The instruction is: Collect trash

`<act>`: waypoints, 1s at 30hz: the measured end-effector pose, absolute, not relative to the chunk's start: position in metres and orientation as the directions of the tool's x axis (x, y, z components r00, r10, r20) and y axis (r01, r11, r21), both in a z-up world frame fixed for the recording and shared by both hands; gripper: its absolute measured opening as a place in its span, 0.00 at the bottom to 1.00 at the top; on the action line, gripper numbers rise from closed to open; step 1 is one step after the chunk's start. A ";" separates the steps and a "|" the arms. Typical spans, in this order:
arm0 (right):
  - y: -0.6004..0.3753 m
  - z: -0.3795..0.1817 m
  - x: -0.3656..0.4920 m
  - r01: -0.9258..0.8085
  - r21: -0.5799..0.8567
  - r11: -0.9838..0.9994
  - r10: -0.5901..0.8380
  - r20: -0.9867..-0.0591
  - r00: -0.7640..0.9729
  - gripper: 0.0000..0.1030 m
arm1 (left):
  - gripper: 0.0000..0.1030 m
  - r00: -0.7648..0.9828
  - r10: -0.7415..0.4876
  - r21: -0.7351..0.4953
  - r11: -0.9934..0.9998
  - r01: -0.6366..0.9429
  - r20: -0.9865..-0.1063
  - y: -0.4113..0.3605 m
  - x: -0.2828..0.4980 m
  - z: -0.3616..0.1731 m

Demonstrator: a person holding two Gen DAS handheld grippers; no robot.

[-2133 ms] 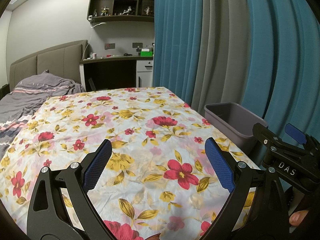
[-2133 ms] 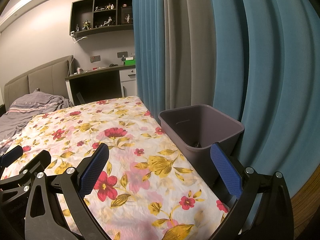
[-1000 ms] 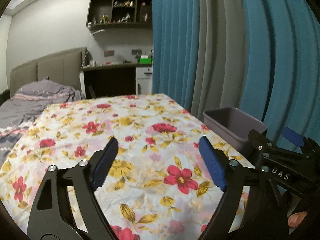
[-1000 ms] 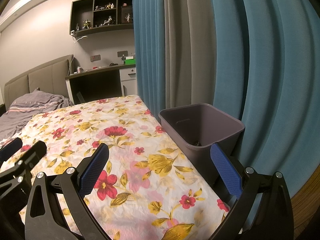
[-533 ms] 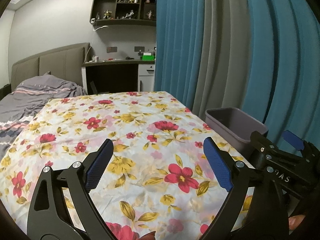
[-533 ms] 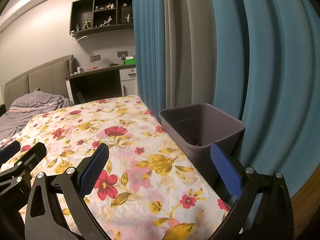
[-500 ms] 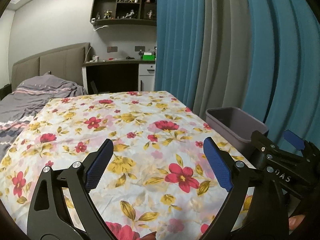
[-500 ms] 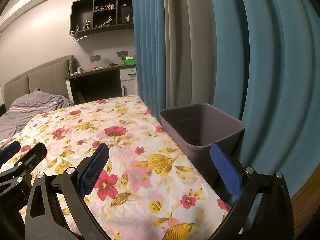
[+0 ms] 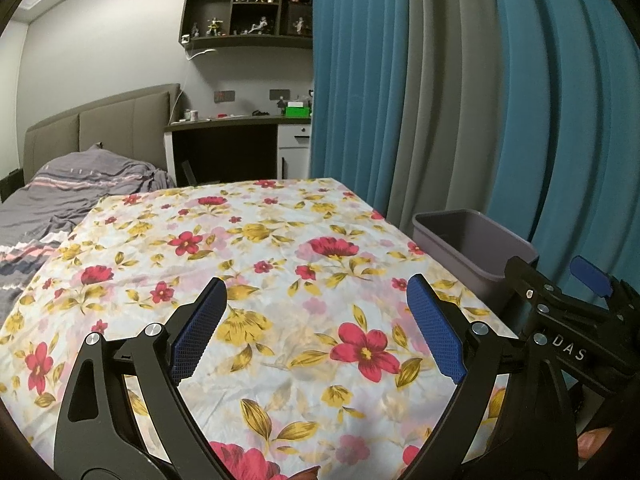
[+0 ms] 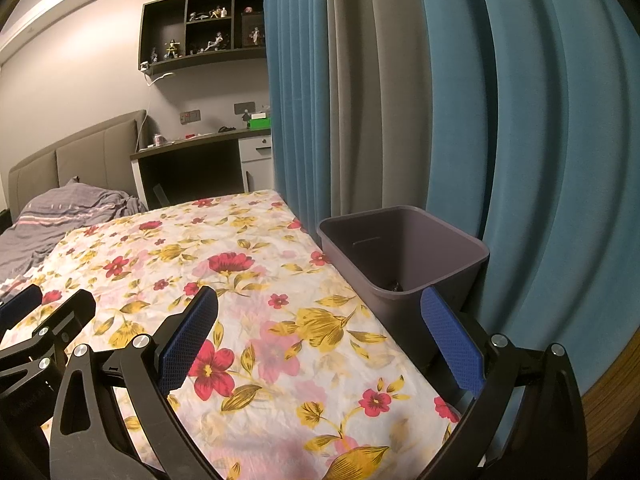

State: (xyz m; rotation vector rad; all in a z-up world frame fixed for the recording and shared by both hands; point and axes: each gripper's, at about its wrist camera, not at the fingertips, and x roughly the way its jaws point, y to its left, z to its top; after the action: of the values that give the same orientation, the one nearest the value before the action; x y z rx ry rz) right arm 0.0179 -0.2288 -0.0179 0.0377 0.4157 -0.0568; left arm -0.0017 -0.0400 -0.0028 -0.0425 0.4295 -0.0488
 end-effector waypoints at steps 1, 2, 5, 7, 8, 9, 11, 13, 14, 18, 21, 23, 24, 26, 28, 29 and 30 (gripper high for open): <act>-0.229 -0.018 0.018 0.062 0.025 0.998 -0.047 -0.404 0.914 0.95 | 0.87 0.908 -0.057 -0.052 0.998 0.039 -0.415 -0.040 -0.002 -0.003; -0.229 -0.018 0.017 0.063 0.023 0.998 -0.048 -0.403 0.914 0.95 | 0.87 0.908 -0.058 -0.052 0.998 0.039 -0.415 -0.040 -0.001 -0.003; -0.229 -0.018 0.018 0.062 0.024 0.998 -0.047 -0.404 0.914 0.95 | 0.87 0.908 -0.057 -0.051 0.998 0.040 -0.415 -0.041 -0.001 -0.003; -0.229 -0.018 0.017 0.062 0.023 0.998 -0.048 -0.404 0.914 0.95 | 0.87 0.908 -0.057 -0.051 0.998 0.039 -0.416 -0.041 -0.001 -0.003; -0.229 -0.018 0.017 0.062 0.024 0.998 -0.047 -0.404 0.913 0.95 | 0.87 0.908 -0.056 -0.050 0.998 0.039 -0.416 -0.041 -0.001 -0.003; -0.229 -0.018 0.017 0.063 0.024 0.998 -0.047 -0.404 0.913 0.95 | 0.87 0.908 -0.056 -0.051 0.998 0.039 -0.416 -0.041 -0.001 -0.003; -0.229 -0.018 0.017 0.063 0.024 0.998 -0.048 -0.404 0.914 0.95 | 0.87 0.907 -0.057 -0.051 0.998 0.040 -0.417 -0.041 -0.001 -0.003; -0.229 -0.018 0.017 0.062 0.025 0.998 -0.047 -0.404 0.914 0.95 | 0.87 0.907 -0.056 -0.050 0.998 0.039 -0.416 -0.041 0.000 -0.003; -0.229 -0.018 0.017 0.063 0.024 0.998 -0.048 -0.404 0.914 0.95 | 0.87 0.907 -0.057 -0.050 0.998 0.040 -0.417 -0.041 0.000 -0.003; -0.229 -0.018 0.017 0.063 0.025 0.998 -0.048 -0.403 0.914 0.95 | 0.87 0.907 -0.056 -0.050 0.998 0.039 -0.417 -0.042 0.000 -0.003; -0.229 -0.018 0.018 0.063 0.025 0.998 -0.047 -0.404 0.913 0.95 | 0.87 0.907 -0.057 -0.049 0.998 0.040 -0.418 -0.041 0.000 -0.003; -0.229 -0.018 0.018 0.063 0.024 0.998 -0.048 -0.403 0.914 0.95 | 0.87 0.907 -0.057 -0.050 0.998 0.040 -0.417 -0.042 0.000 -0.003; -0.229 -0.018 0.018 0.063 0.024 0.998 -0.048 -0.402 0.914 0.95 | 0.87 0.907 -0.056 -0.049 0.998 0.039 -0.417 -0.042 0.000 -0.003; -0.230 -0.017 0.017 0.063 0.024 0.998 -0.048 -0.402 0.914 0.95 | 0.87 0.907 -0.056 -0.049 0.998 0.039 -0.417 -0.042 0.000 -0.003; -0.230 -0.017 0.017 0.063 0.023 0.998 -0.048 -0.402 0.915 0.95 | 0.87 0.907 -0.056 -0.050 0.998 0.039 -0.418 -0.042 0.000 -0.003; -0.230 -0.017 0.018 0.063 0.024 0.998 -0.048 -0.403 0.914 0.95 | 0.87 0.907 -0.057 -0.049 0.998 0.040 -0.418 -0.042 0.000 -0.003; -0.230 -0.017 0.018 0.062 0.024 0.998 -0.047 -0.403 0.914 0.94 | 0.87 0.907 -0.055 -0.048 0.998 0.039 -0.418 -0.042 0.001 -0.003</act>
State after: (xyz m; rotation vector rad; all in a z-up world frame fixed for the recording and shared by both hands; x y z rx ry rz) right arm 0.0180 -0.2296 -0.0173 0.0371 0.4136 -0.0565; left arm 0.0005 -0.0424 -0.0027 -0.0394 0.4322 -0.0486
